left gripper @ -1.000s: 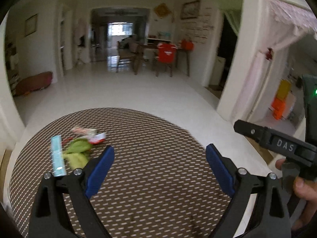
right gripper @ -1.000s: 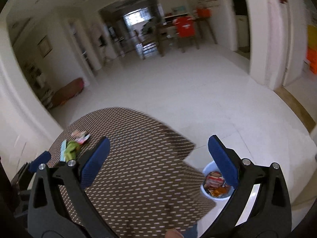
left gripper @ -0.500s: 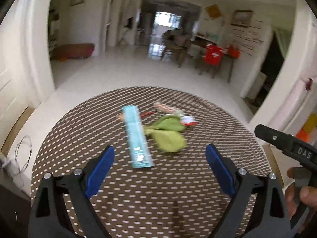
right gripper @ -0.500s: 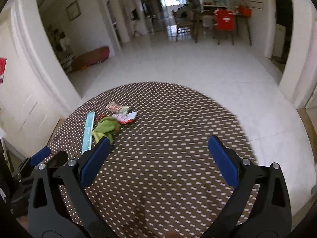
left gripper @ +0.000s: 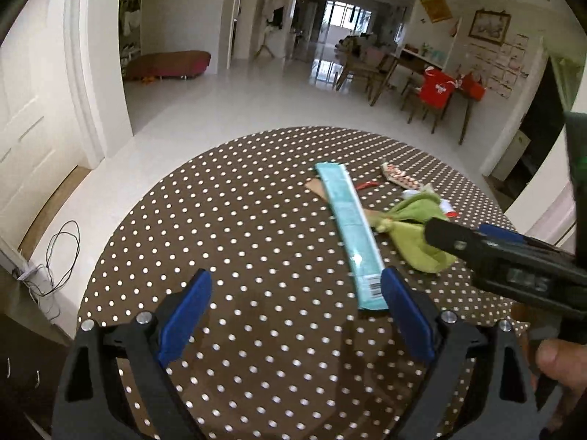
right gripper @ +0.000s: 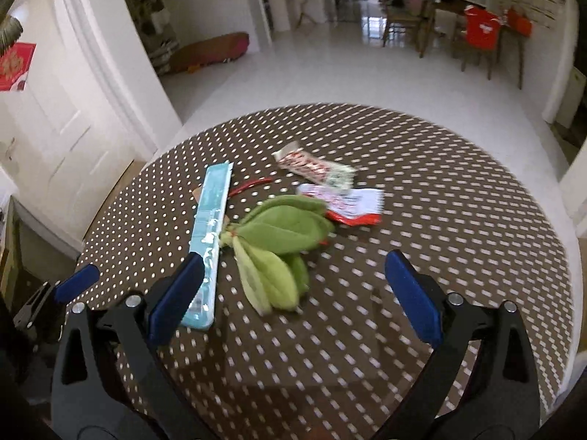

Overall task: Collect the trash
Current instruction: 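Grasp the teal toothpaste box with the left tool while the right tool grasps the green bananas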

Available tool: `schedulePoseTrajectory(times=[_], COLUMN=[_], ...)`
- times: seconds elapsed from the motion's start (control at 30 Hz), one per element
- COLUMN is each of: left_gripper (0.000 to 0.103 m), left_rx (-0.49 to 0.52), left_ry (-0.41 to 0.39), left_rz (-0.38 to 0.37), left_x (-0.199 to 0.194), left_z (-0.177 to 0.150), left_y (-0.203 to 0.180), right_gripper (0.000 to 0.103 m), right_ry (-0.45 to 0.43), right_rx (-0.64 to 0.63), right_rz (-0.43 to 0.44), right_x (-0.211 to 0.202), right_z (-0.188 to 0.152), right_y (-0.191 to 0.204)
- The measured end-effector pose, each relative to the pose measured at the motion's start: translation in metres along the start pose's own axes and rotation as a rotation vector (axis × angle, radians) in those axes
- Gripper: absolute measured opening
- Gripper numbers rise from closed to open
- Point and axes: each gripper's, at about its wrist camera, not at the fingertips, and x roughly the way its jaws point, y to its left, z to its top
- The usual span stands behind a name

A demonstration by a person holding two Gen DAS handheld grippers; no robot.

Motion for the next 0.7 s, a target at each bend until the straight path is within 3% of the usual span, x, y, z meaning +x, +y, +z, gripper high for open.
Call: schedulePoseTrajectory(times=[0.03,0.07,0.1,0.27,0.47,0.53,0.6,0.63,0.67,0.7], left_gripper=[0.091,0.091,0.091,0.091,0.091,0.078,0.047,0.037,0.021,0.018], left_rx=[0.000,0.001,0.003,0.051,0.149,0.188,0.212,0.213,0.212,0.212], left_ry=[0.004,0.010,0.015,0.022,0.074,0.066,0.057,0.061,0.073,0.079], left_rz=[0.003,0.006,0.006,-0.009,0.008,0.013,0.008,-0.029,-0.052,-0.061], left_x=[0.005,0.008,0.014,0.028,0.063,0.066,0.067,0.065,0.062,0.061], left_z=[0.001,0.003,0.006,0.015,0.025,0.026,0.027,0.028,0.027,0.026], left_y=[0.001,0.002,-0.001,-0.024,-0.056,-0.065,-0.069,-0.071,-0.072,-0.073], right_gripper=[0.074,0.048,0.032,0.017,0.016,0.016,0.016,0.016,0.015,0.015], right_ry=[0.016,0.032,0.036,-0.012,-0.050,-0.063,-0.069,-0.071,-0.075,-0.078], right_rx=[-0.004,-0.009,-0.008,0.017,0.073,0.081,0.089,0.096,0.104,0.108], right_rz=[0.008,0.021,0.031,0.056,0.063,0.059,0.062,0.066,0.068,0.068], right_x=[0.009,0.016,0.019,0.000,-0.031,-0.042,-0.048,-0.053,-0.056,-0.060], right_z=[0.000,0.000,-0.001,-0.007,-0.016,-0.020,-0.023,-0.026,-0.029,-0.034], right_y=[0.003,0.004,0.004,-0.011,-0.047,-0.054,-0.060,-0.063,-0.066,-0.069])
